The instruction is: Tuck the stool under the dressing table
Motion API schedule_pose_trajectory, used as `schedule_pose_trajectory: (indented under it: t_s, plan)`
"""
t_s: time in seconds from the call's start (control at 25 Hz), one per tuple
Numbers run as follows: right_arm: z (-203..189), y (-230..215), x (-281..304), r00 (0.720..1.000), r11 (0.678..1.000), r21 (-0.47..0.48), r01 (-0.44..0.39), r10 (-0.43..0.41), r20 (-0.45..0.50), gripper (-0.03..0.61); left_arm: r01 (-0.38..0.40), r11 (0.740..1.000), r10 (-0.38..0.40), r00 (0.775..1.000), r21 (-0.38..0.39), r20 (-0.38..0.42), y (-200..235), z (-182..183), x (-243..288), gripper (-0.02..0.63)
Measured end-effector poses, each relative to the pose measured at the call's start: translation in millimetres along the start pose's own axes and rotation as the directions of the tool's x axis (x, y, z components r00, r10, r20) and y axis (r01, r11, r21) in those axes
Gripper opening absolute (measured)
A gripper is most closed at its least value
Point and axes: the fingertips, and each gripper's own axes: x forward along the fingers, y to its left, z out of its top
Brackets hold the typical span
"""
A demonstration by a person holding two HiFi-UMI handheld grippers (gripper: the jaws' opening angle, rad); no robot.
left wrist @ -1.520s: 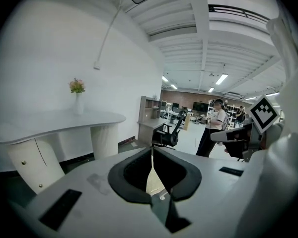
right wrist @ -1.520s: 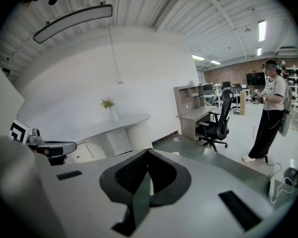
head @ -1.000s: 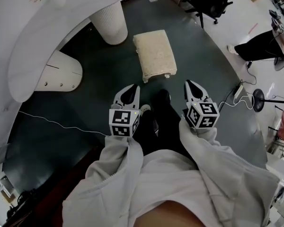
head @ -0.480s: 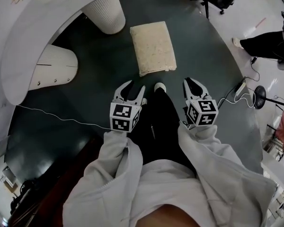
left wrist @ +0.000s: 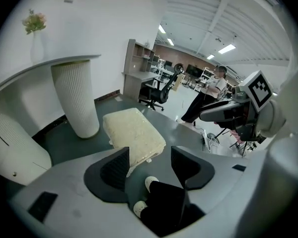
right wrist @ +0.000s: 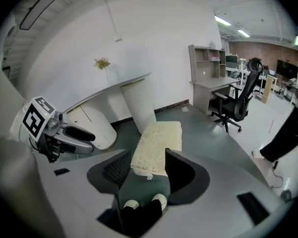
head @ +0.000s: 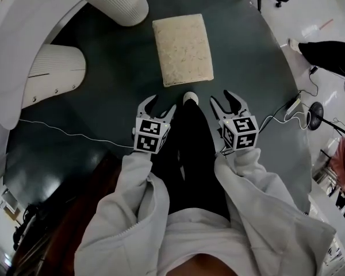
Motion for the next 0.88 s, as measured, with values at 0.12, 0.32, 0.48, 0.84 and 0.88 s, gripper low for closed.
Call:
schedule_pose_trajectory:
  t_s: [0.12,0.32,0.48,0.84,0.88]
  plan:
    - [-11,-11,20,0.999,1.000,0.004,-0.010,0.010,-0.041,0.296,0.006,1.000,-0.006,0.998,-0.010,-0.056,5,-16,24,0.252]
    - [-28,-26,54,0.995,1.000,-0.002,-0.026,0.026,-0.094,0.331,0.015,1.000,-0.017,0.992,-0.021,-0.124,13,-35,64,0.262]
    - [-45,-32,89,0.988,0.998,-0.046,-0.048,0.041,-0.148,0.365,-0.002,0.999,-0.004,0.987,-0.035,-0.158,29,-52,97,0.283]
    - [-93,-55,159,0.960,0.994,-0.088,-0.067,0.040,-0.276,0.414,0.017,1.000,-0.019,0.958,-0.008,-0.286,58,-96,168,0.300]
    - [-99,-59,166,0.955,0.993,-0.093,-0.070,0.040,-0.293,0.426,0.017,1.000,-0.019,0.955,-0.010,-0.297,61,-100,175,0.301]
